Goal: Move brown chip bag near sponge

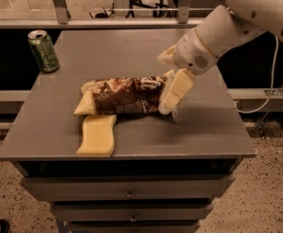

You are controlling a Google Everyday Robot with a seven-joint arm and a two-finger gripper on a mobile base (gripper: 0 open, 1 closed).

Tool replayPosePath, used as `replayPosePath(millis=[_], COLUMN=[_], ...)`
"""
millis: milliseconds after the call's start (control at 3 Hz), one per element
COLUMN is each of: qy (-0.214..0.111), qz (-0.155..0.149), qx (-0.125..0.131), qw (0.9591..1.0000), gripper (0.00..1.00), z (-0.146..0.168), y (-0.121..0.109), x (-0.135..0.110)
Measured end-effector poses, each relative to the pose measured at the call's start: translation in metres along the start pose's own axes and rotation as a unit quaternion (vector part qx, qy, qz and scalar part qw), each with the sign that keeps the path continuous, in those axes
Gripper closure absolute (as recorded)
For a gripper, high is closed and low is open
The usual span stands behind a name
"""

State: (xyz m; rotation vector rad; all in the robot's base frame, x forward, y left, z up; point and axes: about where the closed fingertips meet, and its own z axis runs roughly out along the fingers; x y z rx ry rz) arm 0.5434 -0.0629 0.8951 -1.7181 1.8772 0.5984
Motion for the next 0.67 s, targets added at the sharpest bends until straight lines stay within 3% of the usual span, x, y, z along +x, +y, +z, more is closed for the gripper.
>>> replayPosePath(millis=[333, 667], qy=[0.012, 0.035], qz=[0.003, 0.033], qx=[0.053, 0.146], qw=[0.9985, 0.9881], gripper=[0.0, 0.0], z=[-0.047, -0.134], y=[-0.012, -0.018], x=[0.011, 0.042])
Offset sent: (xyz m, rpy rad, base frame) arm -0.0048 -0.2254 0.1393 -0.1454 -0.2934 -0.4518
